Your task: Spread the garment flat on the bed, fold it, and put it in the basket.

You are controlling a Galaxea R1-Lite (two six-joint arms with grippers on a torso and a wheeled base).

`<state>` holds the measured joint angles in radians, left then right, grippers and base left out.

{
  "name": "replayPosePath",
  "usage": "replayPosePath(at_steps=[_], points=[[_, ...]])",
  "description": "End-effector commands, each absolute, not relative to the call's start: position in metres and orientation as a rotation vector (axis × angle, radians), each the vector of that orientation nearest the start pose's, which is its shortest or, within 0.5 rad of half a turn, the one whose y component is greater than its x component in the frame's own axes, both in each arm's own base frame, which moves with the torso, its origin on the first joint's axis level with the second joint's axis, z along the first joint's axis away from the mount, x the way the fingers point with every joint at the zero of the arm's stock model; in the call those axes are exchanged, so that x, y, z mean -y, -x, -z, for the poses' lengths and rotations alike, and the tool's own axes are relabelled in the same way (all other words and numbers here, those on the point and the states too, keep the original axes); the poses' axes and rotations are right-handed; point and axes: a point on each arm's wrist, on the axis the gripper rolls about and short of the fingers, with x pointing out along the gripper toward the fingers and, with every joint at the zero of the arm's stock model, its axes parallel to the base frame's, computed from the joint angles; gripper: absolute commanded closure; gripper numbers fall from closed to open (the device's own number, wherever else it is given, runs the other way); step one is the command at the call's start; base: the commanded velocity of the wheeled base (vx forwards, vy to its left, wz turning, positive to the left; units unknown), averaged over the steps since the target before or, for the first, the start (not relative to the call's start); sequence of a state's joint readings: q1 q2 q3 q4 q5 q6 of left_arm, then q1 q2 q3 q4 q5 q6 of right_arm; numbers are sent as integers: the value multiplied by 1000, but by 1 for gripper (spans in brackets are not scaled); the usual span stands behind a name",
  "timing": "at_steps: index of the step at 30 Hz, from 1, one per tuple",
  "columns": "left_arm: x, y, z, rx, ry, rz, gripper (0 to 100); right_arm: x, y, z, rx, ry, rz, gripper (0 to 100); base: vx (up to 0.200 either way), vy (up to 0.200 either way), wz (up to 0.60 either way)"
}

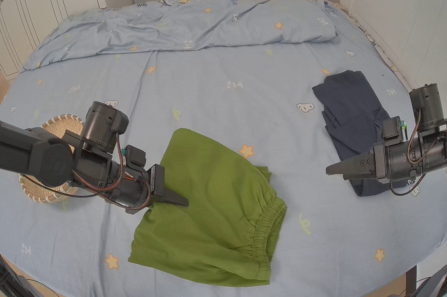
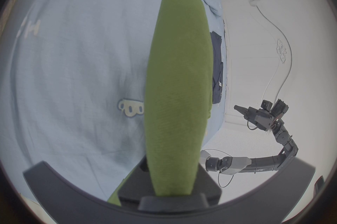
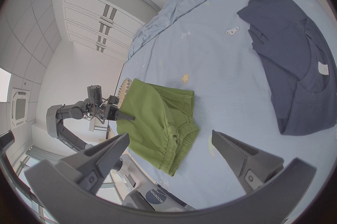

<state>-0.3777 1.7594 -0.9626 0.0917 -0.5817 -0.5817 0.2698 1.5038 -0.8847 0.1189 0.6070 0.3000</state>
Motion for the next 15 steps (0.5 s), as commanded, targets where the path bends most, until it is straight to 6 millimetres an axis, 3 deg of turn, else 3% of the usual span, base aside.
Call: replayPosePath(at_steps=[1,7,15], points=[[107,-272,-166,-1099,596,589,100,-76,-222,-200,-847,-392,-732,0,0,200,0],[96,-271,-184,-1147,566,558,100,-76,-222,-199,-849,-391,-735,0,0,200,0],[97,-271,-182,-1172,540,564,100,-76,-221,-199,-851,-392,-736,0,0,200,0]])
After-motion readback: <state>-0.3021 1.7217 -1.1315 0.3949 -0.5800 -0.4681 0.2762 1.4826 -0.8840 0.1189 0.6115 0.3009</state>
